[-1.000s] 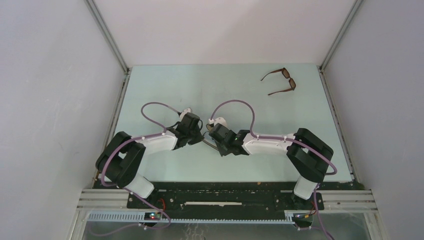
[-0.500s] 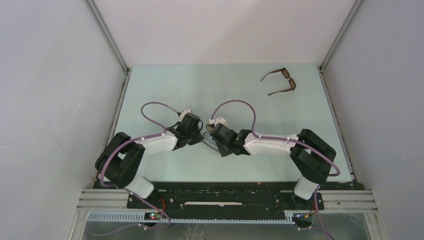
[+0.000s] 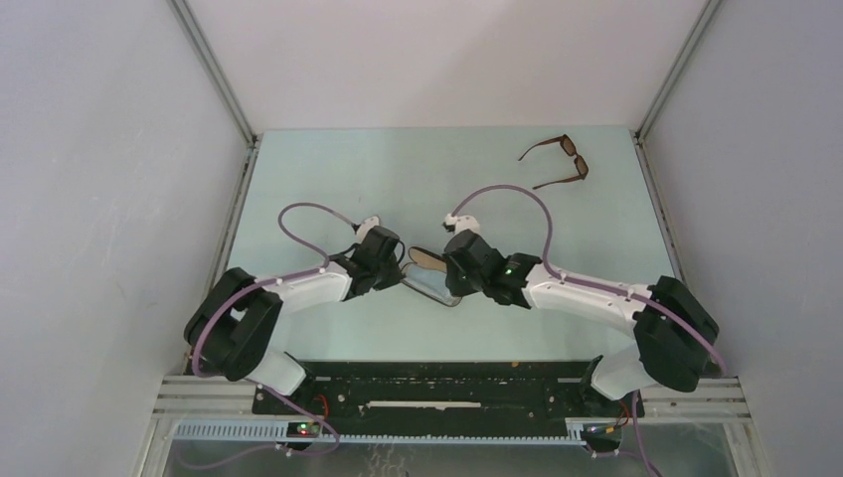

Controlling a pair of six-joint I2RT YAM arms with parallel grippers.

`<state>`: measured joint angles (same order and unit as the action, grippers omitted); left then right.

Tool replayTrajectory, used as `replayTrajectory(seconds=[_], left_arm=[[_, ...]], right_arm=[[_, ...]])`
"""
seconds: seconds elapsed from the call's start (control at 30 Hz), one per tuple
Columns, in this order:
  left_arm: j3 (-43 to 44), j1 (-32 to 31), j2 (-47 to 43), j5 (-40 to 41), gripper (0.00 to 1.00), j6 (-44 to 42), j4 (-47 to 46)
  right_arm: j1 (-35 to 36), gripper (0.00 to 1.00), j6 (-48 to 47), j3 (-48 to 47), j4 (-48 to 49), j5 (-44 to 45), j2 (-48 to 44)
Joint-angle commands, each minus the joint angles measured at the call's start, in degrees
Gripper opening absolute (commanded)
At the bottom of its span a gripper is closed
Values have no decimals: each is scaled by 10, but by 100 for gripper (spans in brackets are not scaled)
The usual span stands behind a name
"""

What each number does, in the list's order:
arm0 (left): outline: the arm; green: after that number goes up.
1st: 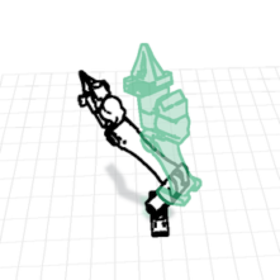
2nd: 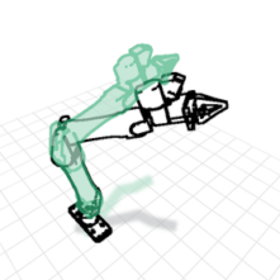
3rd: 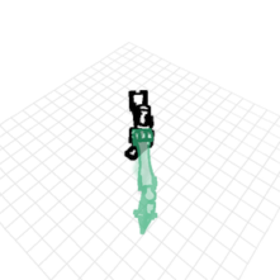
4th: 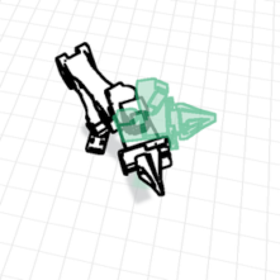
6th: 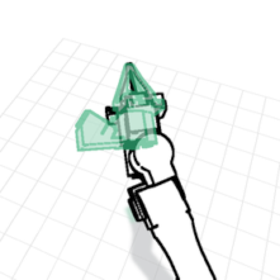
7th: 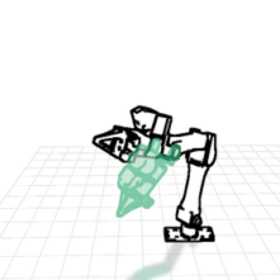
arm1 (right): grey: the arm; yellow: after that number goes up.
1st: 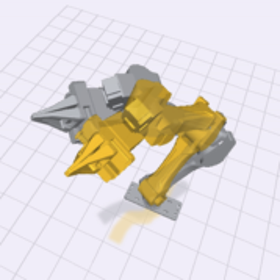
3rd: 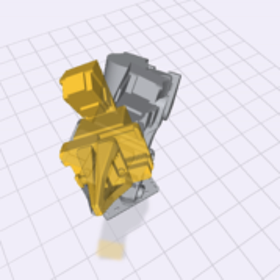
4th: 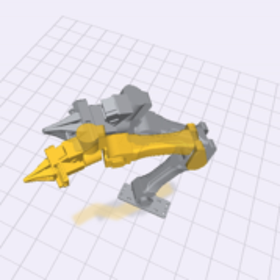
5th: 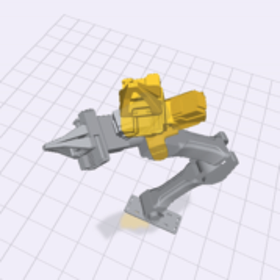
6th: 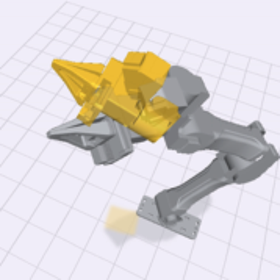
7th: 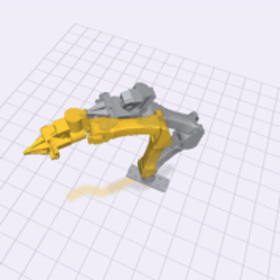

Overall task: Organize the sunglasses
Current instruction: Adjust the glasses cleaning cloth in the sunglasses case.

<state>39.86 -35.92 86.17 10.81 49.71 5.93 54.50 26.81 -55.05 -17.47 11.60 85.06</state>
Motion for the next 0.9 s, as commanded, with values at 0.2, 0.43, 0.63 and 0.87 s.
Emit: replayTrajectory(seconds=[0.2, 0.43, 0.63, 0.87], left_arm=[[5, -27, -39, 40, 0, 50, 26], [9, -37, -21, 38, 0, 57, 27], [3, -39, -21, 41, 0, 61, 27], [0, -40, -21, 40, 0, 67, 26]], right_arm=[[-51, 12, 104, 61, 70, -27, -22], [-42, 2, 119, 60, 110, -12, 37], [-26, 0, 113, 60, 113, 30, 89], [-12, 0, 109, 64, 112, 43, 104]])
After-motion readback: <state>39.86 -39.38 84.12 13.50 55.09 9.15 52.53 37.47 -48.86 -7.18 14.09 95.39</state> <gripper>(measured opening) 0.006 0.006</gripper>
